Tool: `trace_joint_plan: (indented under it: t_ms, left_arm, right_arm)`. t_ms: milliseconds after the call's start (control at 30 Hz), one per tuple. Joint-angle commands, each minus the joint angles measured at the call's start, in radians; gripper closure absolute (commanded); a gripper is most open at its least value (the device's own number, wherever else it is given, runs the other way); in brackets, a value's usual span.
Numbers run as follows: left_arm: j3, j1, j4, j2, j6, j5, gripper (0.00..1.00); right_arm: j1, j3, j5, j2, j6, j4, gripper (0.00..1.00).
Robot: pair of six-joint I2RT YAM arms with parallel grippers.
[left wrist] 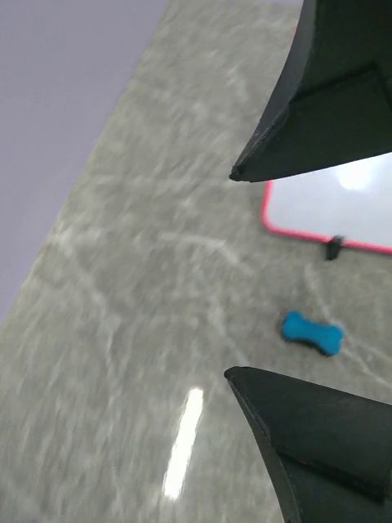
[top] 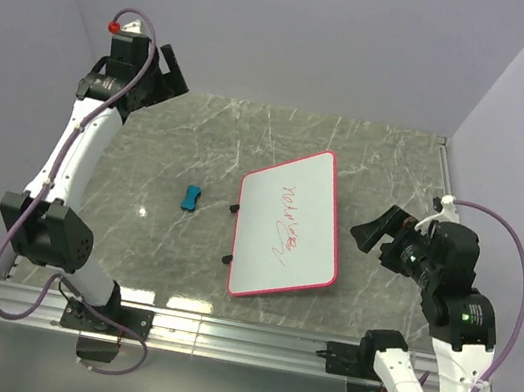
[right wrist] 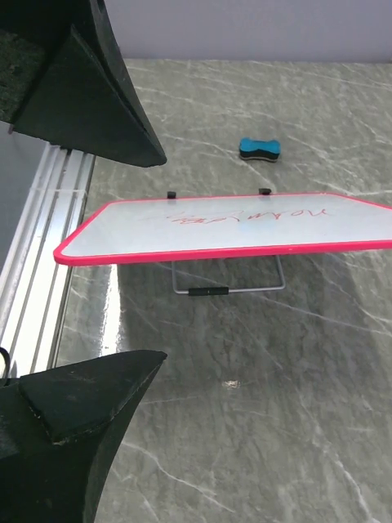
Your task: Erase the whiteboard
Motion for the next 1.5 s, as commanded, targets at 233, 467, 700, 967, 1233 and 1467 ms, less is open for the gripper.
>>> trace_joint_plan:
  t_ms: [233, 467, 700, 967, 1233, 1467]
  left_arm:
    - [-0.508, 0.131, 0.154, -0.279, -0.159, 0.542, 0.01]
    - [-0.487, 0.058, -0.052, -0.327, -0.069, 0.104, 0.00]
    - [-0.604, 0.016, -0.037, -0.253, 0.015, 0.193, 0.00]
    - [-0.647, -0.156, -0.034, -0.146, 0.054, 0.004, 0.09]
    - [-0.575, -0.202, 0.037, 0.027, 0.087, -0.032, 0.16]
    - [-0.465, -0.231, 0.052, 0.146, 0.121, -0.038, 0.21]
  right_arm:
    - [0.003, -0.097, -0.045, -0.053, 0.050, 0.020, 0.01]
    - [0.003, -0.169, -0.047, -0.137, 0.053, 0.025, 0.01]
    - [0.003, -0.203, -0.065, -0.140, 0.038, 0.023, 0.01]
    - [0.002, -0.172, -0.061, -0.137, 0.033, -0.007, 0.02]
    - [0.002, -0.198, -0.036, -0.188, 0.025, -0.053, 0.02]
    - [0.002, -0.209, -0.014, -0.179, 0.028, -0.055, 0.03]
